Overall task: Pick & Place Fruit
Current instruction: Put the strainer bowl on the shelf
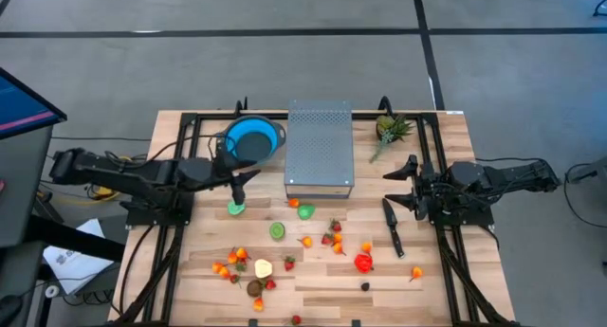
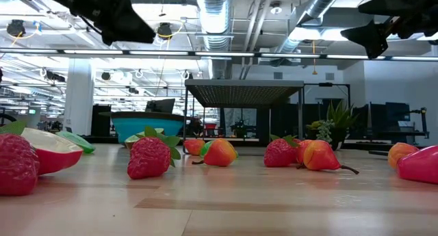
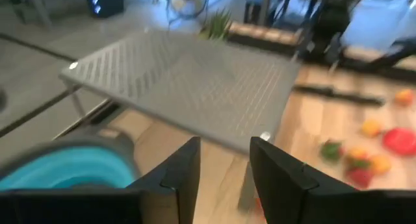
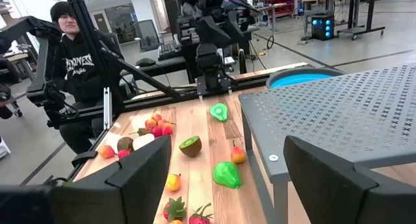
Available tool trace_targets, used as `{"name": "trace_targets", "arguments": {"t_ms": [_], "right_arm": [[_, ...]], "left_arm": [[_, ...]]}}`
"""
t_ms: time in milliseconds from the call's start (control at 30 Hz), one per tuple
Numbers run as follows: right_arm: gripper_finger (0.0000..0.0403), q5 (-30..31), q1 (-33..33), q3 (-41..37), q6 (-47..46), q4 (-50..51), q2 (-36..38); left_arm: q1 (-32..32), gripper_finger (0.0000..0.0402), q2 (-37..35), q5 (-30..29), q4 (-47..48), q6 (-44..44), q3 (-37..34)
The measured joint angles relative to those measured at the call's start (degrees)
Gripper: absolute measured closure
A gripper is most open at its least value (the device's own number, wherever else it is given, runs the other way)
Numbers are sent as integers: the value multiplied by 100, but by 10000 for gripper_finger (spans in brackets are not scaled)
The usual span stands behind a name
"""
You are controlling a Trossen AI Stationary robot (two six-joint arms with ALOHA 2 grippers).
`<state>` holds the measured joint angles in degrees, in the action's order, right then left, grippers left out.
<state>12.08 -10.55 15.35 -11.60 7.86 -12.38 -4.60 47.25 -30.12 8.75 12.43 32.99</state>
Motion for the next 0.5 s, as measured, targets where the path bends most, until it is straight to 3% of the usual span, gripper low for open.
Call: {"name": "trace_targets", "arguments": {"t_ms": [133, 500], "right_arm": [[111, 0, 0, 0, 0, -2, 0], [111, 0, 2, 0, 0, -4, 0]], "left_arm": [[11, 288, 108, -432, 401, 1, 52], [50, 293, 113, -551, 388, -270, 57]]}}
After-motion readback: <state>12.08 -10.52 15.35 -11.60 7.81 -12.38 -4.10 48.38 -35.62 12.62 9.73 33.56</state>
